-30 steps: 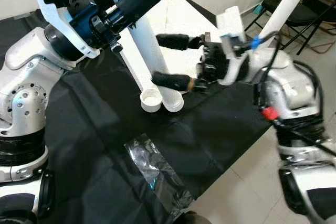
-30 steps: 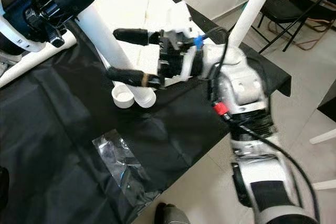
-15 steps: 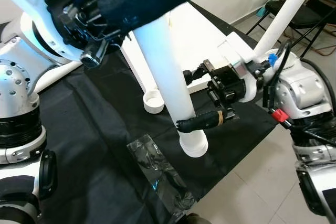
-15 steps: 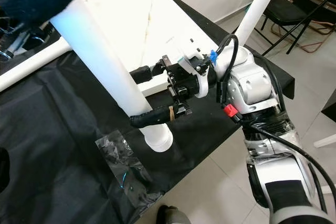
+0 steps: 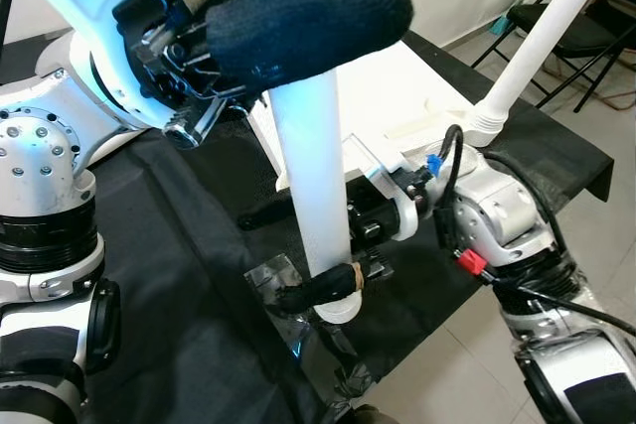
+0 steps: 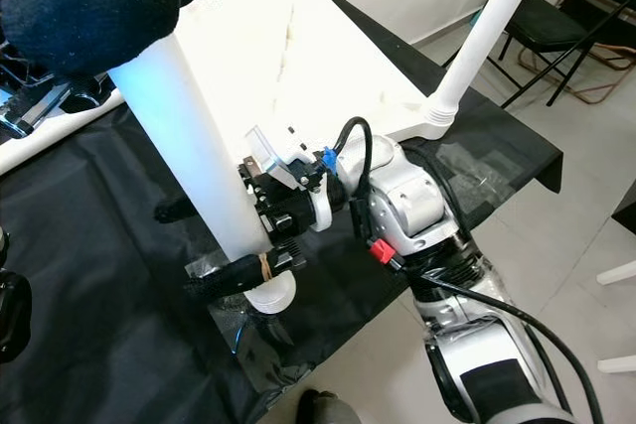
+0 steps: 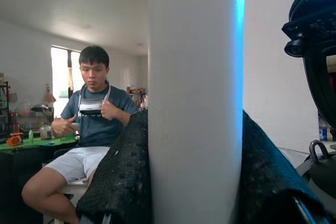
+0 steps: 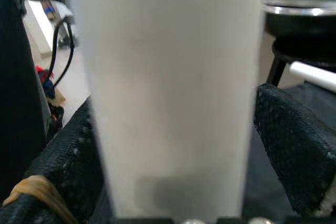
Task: Building children table
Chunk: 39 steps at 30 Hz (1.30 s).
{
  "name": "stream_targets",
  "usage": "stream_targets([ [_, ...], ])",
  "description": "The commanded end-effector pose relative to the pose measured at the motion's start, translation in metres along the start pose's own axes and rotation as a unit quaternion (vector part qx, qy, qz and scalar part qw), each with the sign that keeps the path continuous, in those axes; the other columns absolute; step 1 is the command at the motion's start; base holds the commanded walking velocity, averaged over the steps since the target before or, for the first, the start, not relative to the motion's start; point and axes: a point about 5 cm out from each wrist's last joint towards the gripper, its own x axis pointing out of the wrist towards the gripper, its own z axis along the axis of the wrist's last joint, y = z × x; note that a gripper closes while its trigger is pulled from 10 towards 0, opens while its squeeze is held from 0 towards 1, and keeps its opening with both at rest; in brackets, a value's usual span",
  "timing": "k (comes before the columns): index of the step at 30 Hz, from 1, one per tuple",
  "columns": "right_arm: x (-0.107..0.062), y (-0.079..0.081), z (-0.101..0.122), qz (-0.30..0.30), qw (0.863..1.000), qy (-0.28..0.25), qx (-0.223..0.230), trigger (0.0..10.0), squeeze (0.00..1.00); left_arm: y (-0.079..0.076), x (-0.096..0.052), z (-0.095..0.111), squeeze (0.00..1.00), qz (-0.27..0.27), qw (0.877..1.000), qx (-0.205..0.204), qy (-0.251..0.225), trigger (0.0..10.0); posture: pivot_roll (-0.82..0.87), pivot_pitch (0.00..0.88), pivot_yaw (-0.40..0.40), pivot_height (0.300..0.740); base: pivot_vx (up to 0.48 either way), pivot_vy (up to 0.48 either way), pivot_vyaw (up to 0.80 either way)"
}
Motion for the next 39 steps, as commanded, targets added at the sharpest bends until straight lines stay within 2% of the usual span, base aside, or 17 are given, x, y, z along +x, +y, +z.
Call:
stream_targets([
  [1,0.007,0.002,0.005,0.016,1.0,-0.009,-0.009,10.0,0.0,-0.001,0.006,0.001,0.0,-0.019,1.0,0.005,-0.005,0.0,0.02,0.16,-0.075,0.74,0.0,0.0,0.0],
  [3,0.01,0.001,0.007,0.013,1.0,-0.014,-0.011,10.0,0.0,0.0,0.006,0.001,0.0,-0.018,1.0,0.006,-0.008,0.0,0.02,0.16,-0.076,0.74,0.0,0.0,0.0],
  [4,0.013,0.0,0.008,0.009,1.0,-0.018,-0.007,0.0,0.0,0.003,0.006,0.001,0.0,-0.015,1.0,0.007,-0.011,0.0,0.02,0.16,-0.077,0.74,0.0,0.0,0.0],
  [11,0.011,0.004,0.005,0.016,1.0,-0.002,0.001,0.0,0.0,0.005,0.006,0.0,0.0,-0.016,1.0,0.003,-0.009,0.0,0.02,0.158,-0.078,0.74,0.0,0.0,0.0],
  [23,0.008,0.003,0.009,-0.015,1.0,0.011,-0.019,0.0,0.0,0.009,0.002,-0.001,0.0,-0.003,1.0,0.007,-0.001,0.0,0.01,0.152,-0.07,0.74,0.0,0.0,0.0],
  [24,0.007,0.003,0.009,-0.021,0.999,0.011,-0.022,0.0,0.0,0.011,0.001,-0.001,0.23,0.011,1.0,0.009,-0.002,3.5,0.01,0.152,-0.07,0.74,0.0,0.0,0.0],
  [25,0.006,0.001,0.009,-0.039,0.999,0.01,-0.027,0.0,0.0,0.015,-0.002,-0.001,1.0,0.035,0.999,0.014,-0.005,10.0,0.01,0.15,-0.071,0.74,0.0,0.0,0.0],
  [28,0.004,-0.002,0.01,-0.067,0.997,0.008,-0.034,0.0,0.0,0.019,-0.006,0.0,1.0,0.065,0.998,0.02,-0.007,10.0,0.0,0.149,-0.071,0.74,0.0,0.0,0.0],
  [30,0.002,-0.004,0.01,-0.09,0.995,0.004,-0.038,0.0,0.0,0.023,-0.012,0.004,1.0,0.106,0.994,0.037,-0.008,10.0,0.0,0.145,-0.07,0.74,0.0,0.0,0.0],
  [31,0.002,-0.004,0.01,-0.09,0.995,0.004,-0.038,0.0,0.0,0.023,-0.012,0.004,1.0,0.106,0.994,0.037,-0.008,10.0,0.0,0.145,-0.07,0.74,0.0,0.0,0.0],
  [33,-0.002,-0.004,0.01,-0.108,0.993,-0.002,-0.039,0.0,0.0,0.026,-0.025,0.011,1.0,0.159,0.985,0.069,-0.005,10.0,0.0,0.144,-0.071,0.74,0.0,0.0,0.0],
  [37,-0.003,-0.003,0.011,-0.113,0.993,-0.004,-0.039,0.0,0.0,0.027,-0.029,0.014,1.0,0.173,0.982,0.08,-0.004,10.0,0.0,0.144,-0.071,0.74,0.0,0.0,0.0],
  [38,-0.006,-0.002,0.012,-0.126,0.991,-0.01,-0.042,0.0,0.0,0.028,-0.045,0.016,1.0,0.222,0.968,0.115,0.017,10.0,0.0,0.138,-0.071,0.74,0.0,0.0,0.0],
  [39,-0.01,-0.001,0.015,-0.144,0.988,-0.02,-0.048,0.0,0.0,0.028,-0.064,0.017,1.0,0.273,0.949,0.15,0.049,10.0,0.0,0.135,-0.07,0.74,0.0,0.0,0.0],
])
